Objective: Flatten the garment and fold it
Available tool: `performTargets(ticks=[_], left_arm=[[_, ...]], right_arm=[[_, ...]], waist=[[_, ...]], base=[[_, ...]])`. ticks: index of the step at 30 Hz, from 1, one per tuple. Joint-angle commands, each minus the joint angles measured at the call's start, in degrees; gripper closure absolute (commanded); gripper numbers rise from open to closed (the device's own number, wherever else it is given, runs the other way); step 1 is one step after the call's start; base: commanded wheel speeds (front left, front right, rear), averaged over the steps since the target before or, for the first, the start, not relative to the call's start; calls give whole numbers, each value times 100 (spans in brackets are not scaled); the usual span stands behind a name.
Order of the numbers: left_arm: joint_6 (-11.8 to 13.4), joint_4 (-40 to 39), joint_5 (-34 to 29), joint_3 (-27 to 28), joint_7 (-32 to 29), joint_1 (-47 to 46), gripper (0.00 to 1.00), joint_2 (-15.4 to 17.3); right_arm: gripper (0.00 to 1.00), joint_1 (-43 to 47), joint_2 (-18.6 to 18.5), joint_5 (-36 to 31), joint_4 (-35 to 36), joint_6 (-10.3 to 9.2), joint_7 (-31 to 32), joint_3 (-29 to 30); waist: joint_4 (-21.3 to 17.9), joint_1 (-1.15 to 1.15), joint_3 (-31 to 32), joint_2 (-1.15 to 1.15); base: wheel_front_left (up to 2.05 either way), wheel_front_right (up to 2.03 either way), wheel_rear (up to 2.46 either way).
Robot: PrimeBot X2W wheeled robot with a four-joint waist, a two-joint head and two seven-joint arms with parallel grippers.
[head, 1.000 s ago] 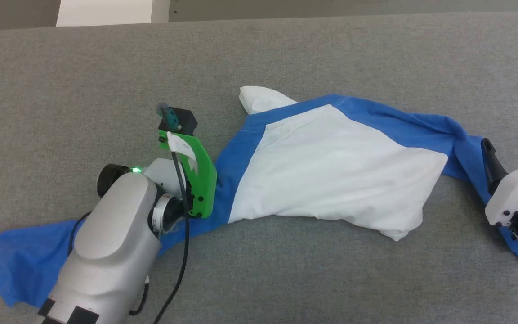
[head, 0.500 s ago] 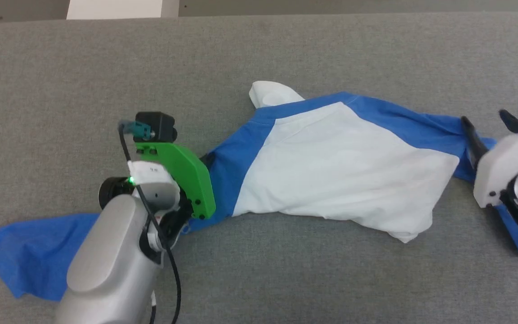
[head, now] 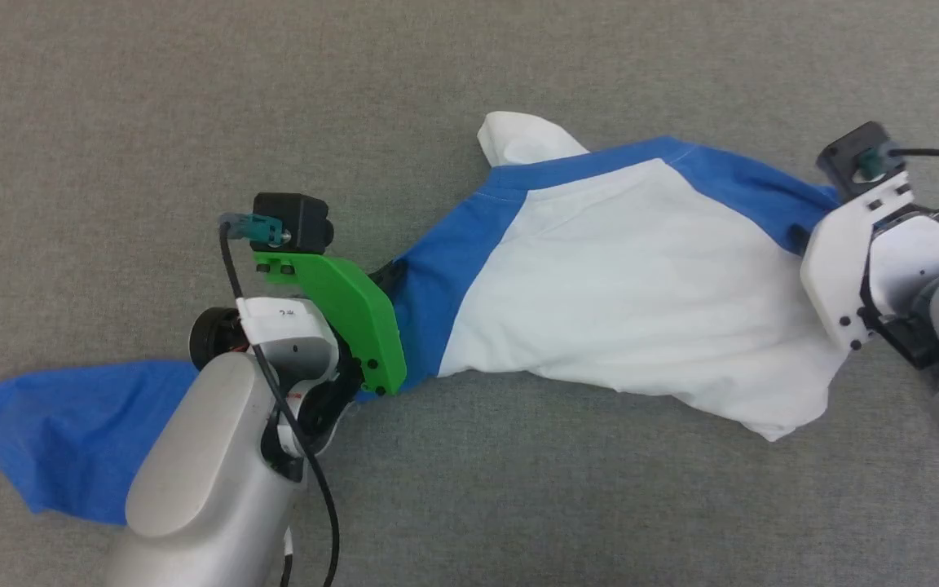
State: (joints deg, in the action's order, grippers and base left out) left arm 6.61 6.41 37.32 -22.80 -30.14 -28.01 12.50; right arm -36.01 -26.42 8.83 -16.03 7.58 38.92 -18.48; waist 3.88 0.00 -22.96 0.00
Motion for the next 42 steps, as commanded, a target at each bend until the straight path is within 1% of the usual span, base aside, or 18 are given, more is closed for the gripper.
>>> performTargets(ticks=[1,2,3,4,5,10,14,19,20,22,24,26,27,30,33,35,38,42], left_arm=[[14,-15,-32,-14,79,-22,100,-45],[7,-6,-29,-22,93,-23,100,-54],[-6,1,-18,-26,114,-18,100,-62],[-25,-1,2,-20,150,-9,100,-77],[-45,8,24,-14,188,5,100,-90],[-156,28,-11,35,482,-70,100,-72],[-152,3,-104,234,799,-444,100,-23],[-210,329,-210,480,861,-1451,100,147],[-231,431,-167,530,820,-1657,100,148],[-289,647,-235,531,695,-2127,100,247],[-365,820,-320,538,669,-2607,100,333],[-398,946,-467,584,822,-3111,100,413],[-417,1024,-618,577,945,-3395,100,492],[-413,1246,-904,611,1327,-4122,100,568],[-378,1504,-1182,634,1774,-4838,100,602],[-352,1670,-1389,620,2103,-5267,100,636],[-317,1918,-1586,613,2565,-5724,100,632],[-311,2206,-1763,598,3161,-6103,100,643]], right_arm=[[0,-171,-33,99,-258,-9,80,-269],[0,-186,-28,165,-345,-9,145,-316],[57,-208,-14,228,-403,-9,187,-322],[90,-234,-12,251,-418,-9,171,-322],[100,-259,-6,298,-447,-9,150,-300],[100,-428,76,573,-419,-9,-66,-10],[100,-844,209,781,-275,-9,-166,298],[100,-1730,342,882,-163,-9,19,451],[100,-1893,359,871,-172,-9,52,435],[100,-2229,457,912,-225,-9,113,471],[100,-2588,437,822,-213,-9,63,362],[100,-2957,517,799,-251,-9,-57,410],[100,-3173,541,717,-288,-9,-133,374],[100,-3780,715,559,-500,-9,-399,493],[100,-4423,912,303,-784,-9,-857,696],[100,-4801,969,40,-959,-9,-1202,791],[100,-5183,1061,-295,-1227,-9,-1649,951],[100,-5536,1217,-551,-1574,-9,-2231,1134]], waist=[[88,0,-108,0],[92,0,-107,0],[91,0,-100,0],[88,0,-88,0],[84,0,-62,0],[39,0,173,0],[-31,0,363,0],[-117,0,372,0],[-141,0,361,0],[-196,0,312,0],[-241,0,245,0],[-296,0,160,0],[-338,0,114,0],[-423,0,-35,0],[-480,0,-201,0],[-503,0,-304,0],[-511,0,-387,0],[-504,0,-472,0]], base=[[0,0,0],[0,0,0],[0,0,0],[0,0,0],[0,0,0],[0,0,0],[0,0,0],[0,0,0],[0,0,0],[0,0,0],[0,0,0],[0,0,0],[0,0,0],[0,0,0],[0,0,0],[0,0,0],[0,0,0],[0,0,0]])
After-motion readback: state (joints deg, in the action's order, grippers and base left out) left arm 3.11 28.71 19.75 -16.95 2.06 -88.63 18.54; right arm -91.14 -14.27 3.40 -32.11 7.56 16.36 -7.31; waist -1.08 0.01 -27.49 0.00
